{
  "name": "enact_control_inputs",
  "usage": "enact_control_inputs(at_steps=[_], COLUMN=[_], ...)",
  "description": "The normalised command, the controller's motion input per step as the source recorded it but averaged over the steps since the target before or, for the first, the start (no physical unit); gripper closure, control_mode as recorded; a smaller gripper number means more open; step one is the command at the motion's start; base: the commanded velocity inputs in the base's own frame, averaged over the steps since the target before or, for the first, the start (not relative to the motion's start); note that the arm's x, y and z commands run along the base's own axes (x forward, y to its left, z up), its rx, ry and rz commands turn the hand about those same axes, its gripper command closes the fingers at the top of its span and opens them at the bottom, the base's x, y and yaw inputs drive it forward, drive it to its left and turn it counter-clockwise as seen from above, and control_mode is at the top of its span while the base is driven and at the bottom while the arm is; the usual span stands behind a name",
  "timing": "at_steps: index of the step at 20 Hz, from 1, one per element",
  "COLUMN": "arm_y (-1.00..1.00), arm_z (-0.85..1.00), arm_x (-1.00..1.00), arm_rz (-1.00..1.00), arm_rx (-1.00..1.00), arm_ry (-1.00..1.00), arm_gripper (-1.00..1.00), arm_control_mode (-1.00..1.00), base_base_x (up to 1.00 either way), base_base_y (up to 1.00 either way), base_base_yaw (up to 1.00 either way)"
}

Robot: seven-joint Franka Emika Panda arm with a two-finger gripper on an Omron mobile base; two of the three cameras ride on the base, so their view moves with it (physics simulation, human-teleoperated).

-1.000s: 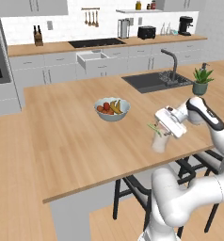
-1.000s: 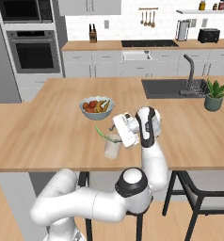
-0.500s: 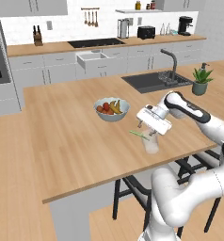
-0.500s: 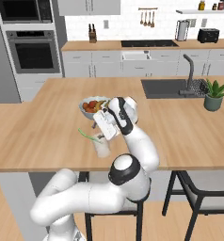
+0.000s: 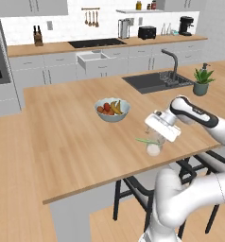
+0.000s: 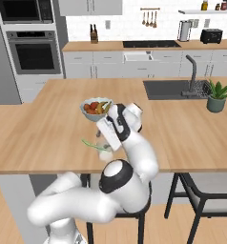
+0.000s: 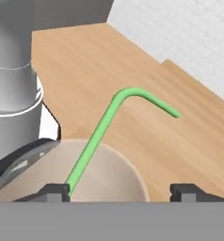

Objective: Take a straw from the drawer in front and place it inside the glass cup on the dining counter.

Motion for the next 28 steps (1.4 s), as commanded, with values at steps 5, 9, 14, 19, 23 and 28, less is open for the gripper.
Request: enact_control_inputs(at_steps=[5,9,14,19,23,28], arm_y=[-0.06,0.09,-0.02,-0.02,0.00,0.05], arm_z=[-0.32,-0.20,-0.20,-0.04,0.00,0.20], arm_x=[0.16,0.48,0.12,-0.15,-0.38,-0.02], arm_rz=[0.01,0.02,0.01,0.03,0.04,0.03], arm_rx=[0.00,0.00,0.00,0.00,0.00,0.00], arm_ry=[-0.27,-0.20,-0.22,-0.21,-0.23,-0.25], arm_gripper=[-1.00,-1.00,-1.00,-1.00,-1.00,-1.00], arm_control_mode=[-1.00,-1.00,-1.00,-1.00,-1.00,-1.00], base_base_x=[0.00,0.00,0.00,0.00,0.00,0.00], base_base_y=[0.00,0.00,0.00,0.00,0.00,0.00], base_base_yaw=[0.00,0.00,0.00,0.00,0.00,0.00])
